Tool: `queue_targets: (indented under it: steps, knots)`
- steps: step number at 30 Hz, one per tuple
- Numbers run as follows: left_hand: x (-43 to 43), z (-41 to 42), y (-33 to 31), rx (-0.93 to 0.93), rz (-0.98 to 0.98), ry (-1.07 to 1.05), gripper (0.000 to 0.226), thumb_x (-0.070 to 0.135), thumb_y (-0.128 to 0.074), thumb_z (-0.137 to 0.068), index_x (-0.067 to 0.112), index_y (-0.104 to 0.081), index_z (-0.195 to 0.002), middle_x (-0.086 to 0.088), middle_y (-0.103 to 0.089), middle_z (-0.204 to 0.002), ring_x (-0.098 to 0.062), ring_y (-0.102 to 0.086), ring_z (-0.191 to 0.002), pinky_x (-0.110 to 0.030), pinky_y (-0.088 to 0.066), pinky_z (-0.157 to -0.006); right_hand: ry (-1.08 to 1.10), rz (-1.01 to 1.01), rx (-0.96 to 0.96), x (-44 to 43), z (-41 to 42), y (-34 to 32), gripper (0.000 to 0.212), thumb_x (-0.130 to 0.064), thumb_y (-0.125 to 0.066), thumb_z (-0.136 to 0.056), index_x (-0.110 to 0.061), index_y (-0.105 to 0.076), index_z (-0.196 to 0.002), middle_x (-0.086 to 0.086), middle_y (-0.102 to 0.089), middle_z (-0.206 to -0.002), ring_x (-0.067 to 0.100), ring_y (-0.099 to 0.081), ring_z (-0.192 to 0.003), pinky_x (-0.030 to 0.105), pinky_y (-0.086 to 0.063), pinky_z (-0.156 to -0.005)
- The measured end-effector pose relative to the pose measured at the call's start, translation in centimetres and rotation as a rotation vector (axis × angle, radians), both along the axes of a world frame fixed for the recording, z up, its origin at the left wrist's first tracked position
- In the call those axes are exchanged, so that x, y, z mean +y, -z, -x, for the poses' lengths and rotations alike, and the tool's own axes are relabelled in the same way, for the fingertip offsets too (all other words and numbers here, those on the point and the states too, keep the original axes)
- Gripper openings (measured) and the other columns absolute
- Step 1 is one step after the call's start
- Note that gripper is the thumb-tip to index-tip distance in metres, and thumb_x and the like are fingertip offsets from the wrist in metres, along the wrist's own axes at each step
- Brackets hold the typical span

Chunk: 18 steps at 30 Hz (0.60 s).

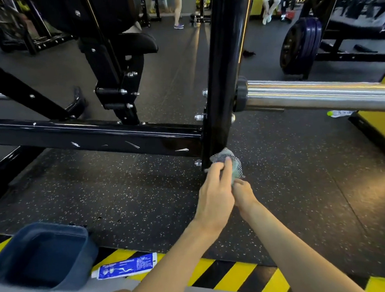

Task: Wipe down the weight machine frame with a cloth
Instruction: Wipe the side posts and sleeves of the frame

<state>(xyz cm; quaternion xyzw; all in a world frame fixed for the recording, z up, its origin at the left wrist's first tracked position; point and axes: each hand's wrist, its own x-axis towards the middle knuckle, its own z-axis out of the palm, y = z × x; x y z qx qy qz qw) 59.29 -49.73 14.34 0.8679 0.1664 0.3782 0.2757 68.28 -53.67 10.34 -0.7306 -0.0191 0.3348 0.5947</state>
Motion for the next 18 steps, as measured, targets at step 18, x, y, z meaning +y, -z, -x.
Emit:
queue_targets:
  steps: [18]
  knots:
    - [0.1,0.1,-4.9,0.772,0.463,-0.150,0.036,0.002,-0.056,-0.087,0.015,-0.065,-0.120,-0.008,-0.062,-0.117,-0.022,-0.058,-0.096,-0.026,-0.044,-0.073,0.220,-0.116,0.489,-4.4,0.7,-6.6,0.028,-0.013,-0.045,-0.099,-0.013,-0.059,-0.123,0.012,-0.064,-0.114,0.025,-0.060,-0.107,0.037,-0.045,-0.089]
